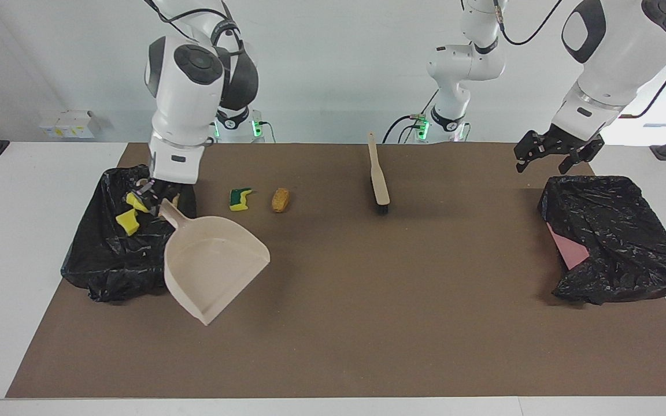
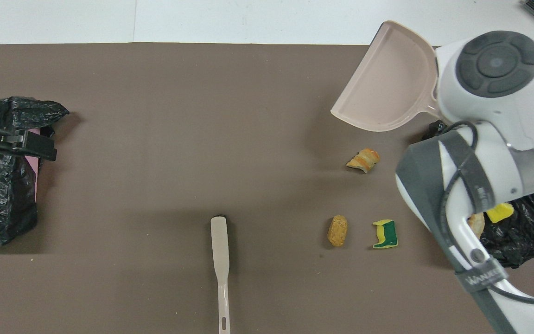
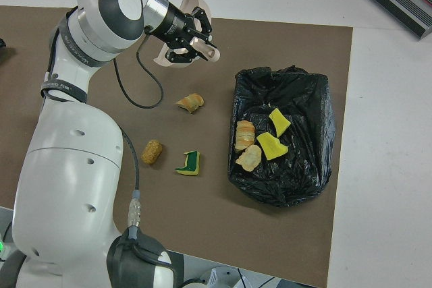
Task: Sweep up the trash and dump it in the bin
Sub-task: 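Bring the empty dustpan back to the table center with the right gripper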
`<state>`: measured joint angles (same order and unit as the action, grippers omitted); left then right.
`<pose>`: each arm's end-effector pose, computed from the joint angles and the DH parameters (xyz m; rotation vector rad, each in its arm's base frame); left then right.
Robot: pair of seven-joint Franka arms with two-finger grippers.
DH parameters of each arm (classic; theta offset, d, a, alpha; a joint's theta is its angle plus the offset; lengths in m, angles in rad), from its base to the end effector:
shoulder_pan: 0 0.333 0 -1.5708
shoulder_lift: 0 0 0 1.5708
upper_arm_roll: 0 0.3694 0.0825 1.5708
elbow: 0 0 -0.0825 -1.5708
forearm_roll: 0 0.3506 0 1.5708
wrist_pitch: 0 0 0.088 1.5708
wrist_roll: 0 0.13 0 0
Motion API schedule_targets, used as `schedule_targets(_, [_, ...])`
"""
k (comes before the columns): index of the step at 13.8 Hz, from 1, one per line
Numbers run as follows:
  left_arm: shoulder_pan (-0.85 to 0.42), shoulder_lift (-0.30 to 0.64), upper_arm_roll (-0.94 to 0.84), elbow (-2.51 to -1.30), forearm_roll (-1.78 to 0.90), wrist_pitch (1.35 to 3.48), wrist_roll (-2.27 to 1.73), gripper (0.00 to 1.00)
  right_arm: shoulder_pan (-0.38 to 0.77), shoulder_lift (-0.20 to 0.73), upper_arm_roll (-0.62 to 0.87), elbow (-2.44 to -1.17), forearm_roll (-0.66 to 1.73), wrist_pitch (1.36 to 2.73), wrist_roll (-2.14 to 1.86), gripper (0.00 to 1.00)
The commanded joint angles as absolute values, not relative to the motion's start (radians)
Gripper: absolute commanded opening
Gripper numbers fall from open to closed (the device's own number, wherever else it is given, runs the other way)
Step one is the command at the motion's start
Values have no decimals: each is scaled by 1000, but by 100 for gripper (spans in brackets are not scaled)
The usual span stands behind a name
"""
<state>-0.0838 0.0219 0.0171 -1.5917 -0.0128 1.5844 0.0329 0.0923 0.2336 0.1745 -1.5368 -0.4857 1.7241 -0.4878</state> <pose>0.5273 -0.0370 0.6354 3.1255 -0.1552 -0.0460 0.6050 0.0971 0.5635 2.4748 1.1000 -0.1229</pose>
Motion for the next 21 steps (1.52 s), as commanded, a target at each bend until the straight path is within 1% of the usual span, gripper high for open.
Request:
schedule_targets(1, [-86, 2, 17, -1605, 2, 1580, 34, 100, 142, 302, 176, -1453, -366, 1690, -271, 0])
schedule_targets(4, [-84, -2, 17, -1611, -2, 1575, 28, 100, 190, 307, 176, -1453, -205, 1701, -25, 0])
schedule_targets(6, [-84, -9, 17, -1618, -2, 1571, 29, 100, 222, 343, 176, -1419, -128, 1704, 140, 0])
schedule_targets(9, [-84, -47, 17, -1682, -2, 1584, 44, 100, 317, 460, 176, -1300, -39, 1721, 422, 0])
schedule_targets(12, [-84, -57, 17, -1694, -2, 1589, 44, 100, 395, 564, 176, -1203, -2, 1752, 573, 0])
schedule_targets(14, [-84, -57, 17, -1694, -2, 1588, 44, 100, 458, 644, 176, -1152, 0, 1808, 719, 0])
schedule_targets(17, [-86, -57, 17, -1695, -2, 1586, 44, 100, 518, 702, 178, -1152, 55, 1894, 816, 0])
schedule_targets(19, [-86, -58, 17, -1697, -2, 1583, 44, 100, 552, 730, 178, -1158, 64, 1922, 818, 0])
schedule_targets(21, [-86, -60, 17, -1700, -2, 1582, 44, 100, 555, 732, 179, -1183, 69, 1914, 816, 0])
